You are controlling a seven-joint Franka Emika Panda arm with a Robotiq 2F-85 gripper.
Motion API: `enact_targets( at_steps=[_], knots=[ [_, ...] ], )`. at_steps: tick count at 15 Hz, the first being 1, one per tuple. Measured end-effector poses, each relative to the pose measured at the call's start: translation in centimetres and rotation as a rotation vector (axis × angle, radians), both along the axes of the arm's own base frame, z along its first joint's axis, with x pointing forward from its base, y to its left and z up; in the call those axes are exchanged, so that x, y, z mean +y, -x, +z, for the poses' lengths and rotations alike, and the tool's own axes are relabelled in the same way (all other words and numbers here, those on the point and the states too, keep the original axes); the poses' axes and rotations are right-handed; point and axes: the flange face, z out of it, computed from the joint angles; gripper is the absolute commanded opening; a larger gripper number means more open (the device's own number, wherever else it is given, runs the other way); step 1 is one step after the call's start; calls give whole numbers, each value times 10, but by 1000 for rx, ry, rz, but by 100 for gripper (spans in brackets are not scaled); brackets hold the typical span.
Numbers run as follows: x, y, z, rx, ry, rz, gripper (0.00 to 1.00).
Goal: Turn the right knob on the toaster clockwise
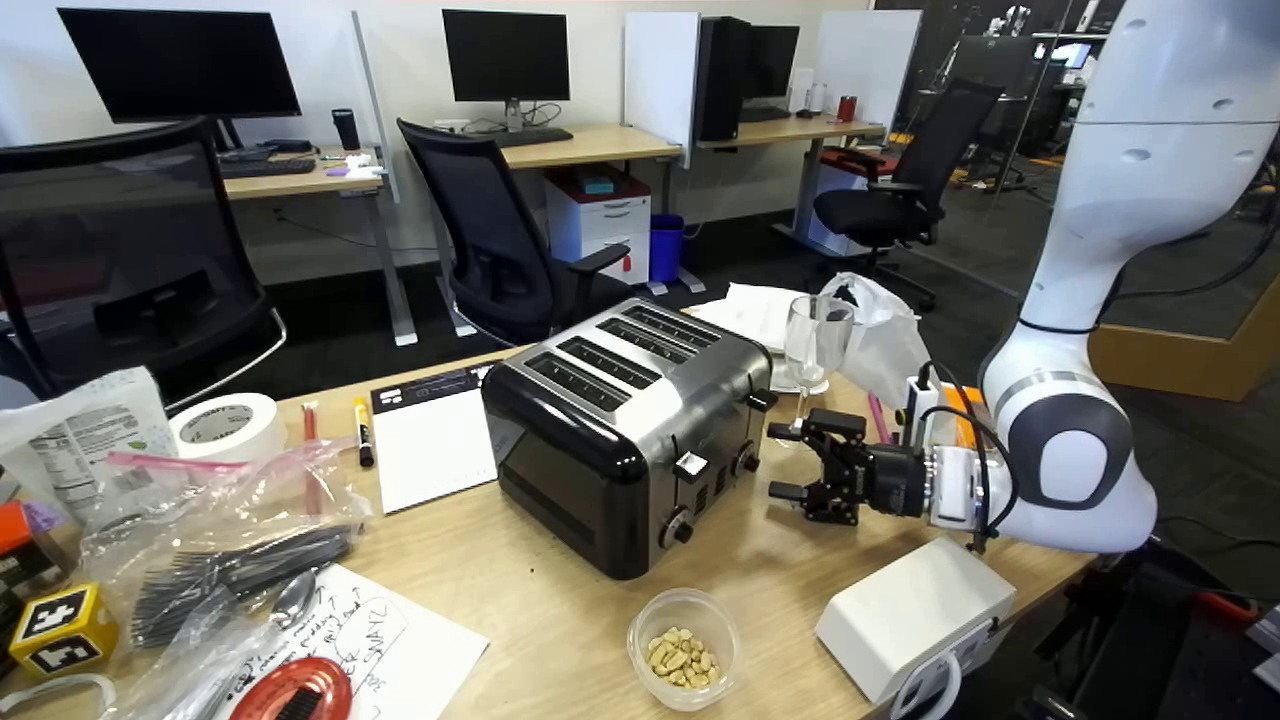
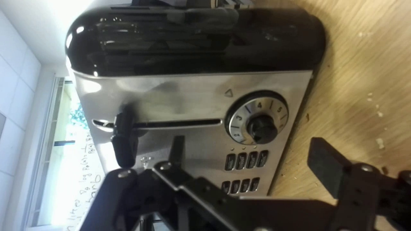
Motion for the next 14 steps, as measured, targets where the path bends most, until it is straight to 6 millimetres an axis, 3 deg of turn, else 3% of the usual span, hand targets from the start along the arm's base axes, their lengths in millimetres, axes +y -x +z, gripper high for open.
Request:
enact_targets(
  at_steps=[5, 10, 14],
  knots=[
    [5, 18, 10, -71, 179, 60, 100],
    [15, 23, 25, -200, 381, 133, 100],
    [11, 32, 38, -285, 539, 161, 100]
  ],
)
